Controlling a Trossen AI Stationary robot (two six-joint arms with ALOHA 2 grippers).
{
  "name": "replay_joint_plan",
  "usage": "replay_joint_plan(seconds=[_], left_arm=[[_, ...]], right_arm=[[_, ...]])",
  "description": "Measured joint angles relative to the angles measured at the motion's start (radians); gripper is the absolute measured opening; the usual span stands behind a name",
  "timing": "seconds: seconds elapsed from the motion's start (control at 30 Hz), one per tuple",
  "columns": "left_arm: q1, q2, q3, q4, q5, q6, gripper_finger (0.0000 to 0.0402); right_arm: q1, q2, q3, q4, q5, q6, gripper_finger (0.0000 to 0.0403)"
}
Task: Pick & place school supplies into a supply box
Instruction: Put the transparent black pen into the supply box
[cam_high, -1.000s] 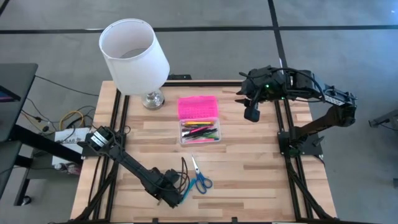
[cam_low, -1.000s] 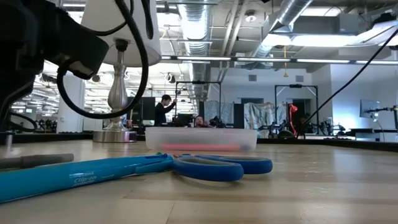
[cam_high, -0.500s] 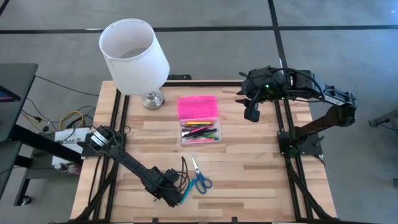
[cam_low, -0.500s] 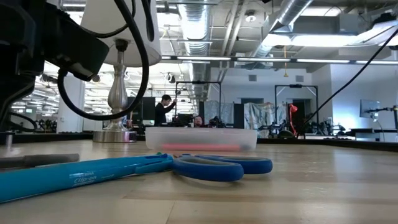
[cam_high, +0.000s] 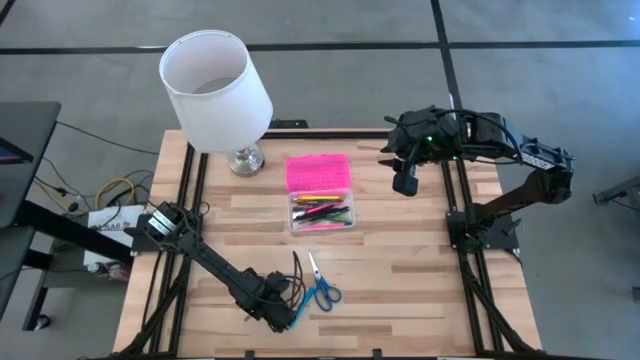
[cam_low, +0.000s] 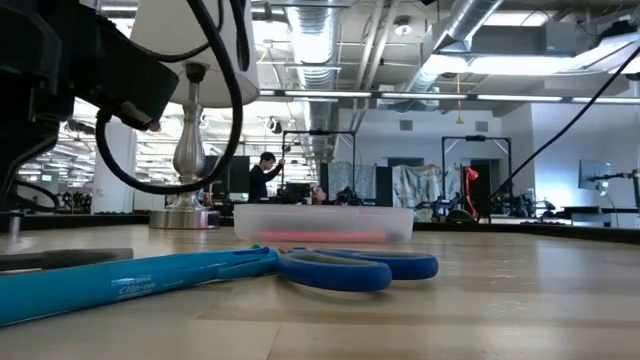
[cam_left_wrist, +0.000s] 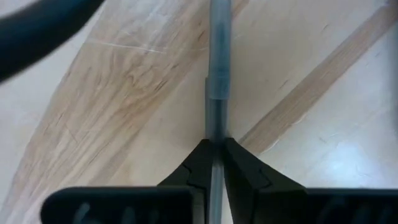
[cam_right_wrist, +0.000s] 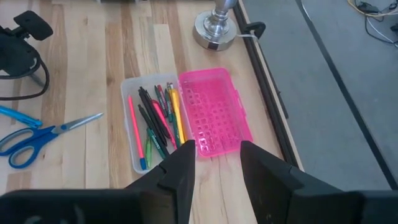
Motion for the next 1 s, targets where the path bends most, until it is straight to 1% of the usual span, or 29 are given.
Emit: replay_joint_plan(seconds=[0.17,0.37,0.63,0.83,0.93,1.0], left_arm=[[0.046,0.003,0.033,-0.011,-0.003,0.107,0.001],[0.119,0.008,0.067,-0.032,-0.109,0.238,0.0011],[0.242,0.008,0.142,-0.087,-0.147,0.456,0.001],[0.35,0.006,0.243,-0.148,-0.225,0.671,0.001],[0.41,0.005,0.297,-0.146,-0.267,0.804,0.001],[0.456,0.002,0.312,-0.112,-0.291,0.908,0.001]], right_arm=[[0.0,0.0,0.0,0.0,0.0,-0.004,0.0122],[0.0,0.0,0.0,0.002,0.0,-0.004,0.0122],[0.0,0.0,0.0,0.002,0.0,0.01,0.0122],[0.005,0.0,0.0,-0.002,0.0,0.06,0.0122],[0.016,0.0,0.0,-0.006,0.001,0.089,0.0122],[0.028,0.0,0.0,-0.006,0.001,0.111,0.0122]])
